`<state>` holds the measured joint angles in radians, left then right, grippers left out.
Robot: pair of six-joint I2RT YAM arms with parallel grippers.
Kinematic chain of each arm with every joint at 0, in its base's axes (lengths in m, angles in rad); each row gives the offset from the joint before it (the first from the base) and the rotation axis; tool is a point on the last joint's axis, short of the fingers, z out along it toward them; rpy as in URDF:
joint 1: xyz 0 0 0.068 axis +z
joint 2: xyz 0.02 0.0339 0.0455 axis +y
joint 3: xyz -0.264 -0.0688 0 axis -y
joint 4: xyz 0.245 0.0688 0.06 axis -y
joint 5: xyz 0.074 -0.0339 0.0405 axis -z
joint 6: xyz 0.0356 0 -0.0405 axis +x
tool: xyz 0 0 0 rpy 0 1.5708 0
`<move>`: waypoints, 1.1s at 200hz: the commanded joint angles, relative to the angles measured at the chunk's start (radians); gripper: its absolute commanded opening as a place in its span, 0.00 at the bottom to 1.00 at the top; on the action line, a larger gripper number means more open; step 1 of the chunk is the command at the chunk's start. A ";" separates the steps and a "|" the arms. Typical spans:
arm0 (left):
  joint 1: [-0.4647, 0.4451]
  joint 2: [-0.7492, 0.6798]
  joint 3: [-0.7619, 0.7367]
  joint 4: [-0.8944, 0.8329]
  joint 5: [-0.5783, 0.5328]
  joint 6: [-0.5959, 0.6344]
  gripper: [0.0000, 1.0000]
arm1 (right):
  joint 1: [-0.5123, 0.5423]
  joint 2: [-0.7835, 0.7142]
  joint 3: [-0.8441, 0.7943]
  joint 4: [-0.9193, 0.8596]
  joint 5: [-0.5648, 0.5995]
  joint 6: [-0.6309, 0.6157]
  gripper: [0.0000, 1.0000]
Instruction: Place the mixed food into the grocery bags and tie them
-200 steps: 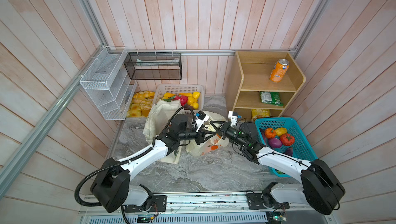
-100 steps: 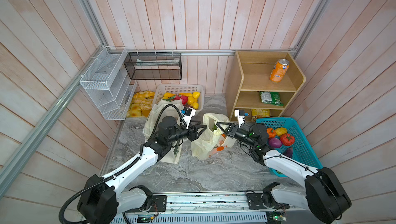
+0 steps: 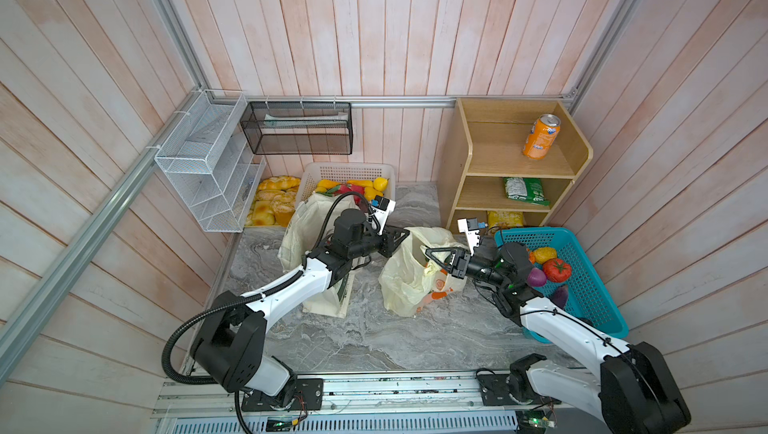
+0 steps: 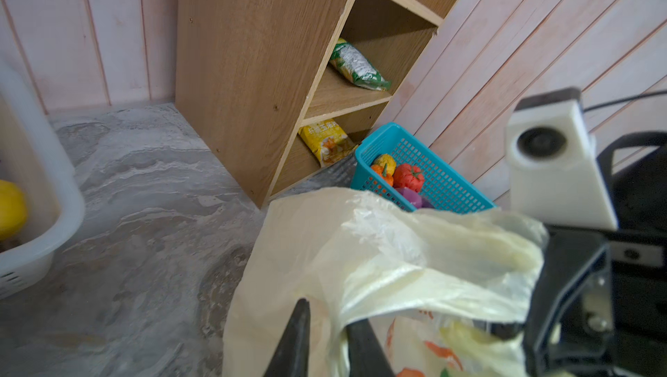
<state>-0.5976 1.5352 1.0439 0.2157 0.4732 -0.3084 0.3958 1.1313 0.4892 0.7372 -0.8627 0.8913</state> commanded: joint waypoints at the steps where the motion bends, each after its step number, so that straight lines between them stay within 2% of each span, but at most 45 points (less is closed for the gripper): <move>1: -0.011 0.060 0.079 0.030 0.025 -0.002 0.00 | -0.004 0.009 -0.002 -0.017 -0.090 -0.068 0.02; 41: -0.039 0.177 0.181 0.029 0.060 -0.008 0.00 | -0.007 0.033 0.015 -0.037 -0.137 -0.117 0.05; 79: -0.057 0.227 0.203 -0.007 0.054 -0.017 0.00 | -0.023 0.040 0.030 0.006 -0.146 -0.117 0.00; 98: -0.054 0.220 0.189 -0.047 0.030 -0.012 0.24 | -0.035 0.042 0.026 0.043 -0.154 -0.097 0.00; 134: -0.026 0.141 0.135 -0.083 -0.005 -0.009 0.43 | -0.043 0.038 0.017 0.058 -0.149 -0.091 0.00; 166: 0.030 0.032 0.065 -0.079 0.012 -0.050 0.51 | -0.049 0.029 0.005 0.080 -0.131 -0.075 0.00; 220: 0.049 -0.153 -0.102 0.015 0.099 -0.163 0.56 | -0.051 0.036 0.001 0.111 -0.118 -0.048 0.00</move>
<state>-0.5480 1.4361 1.0080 0.1635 0.5171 -0.4042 0.3489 1.1690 0.4923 0.7944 -0.9840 0.8246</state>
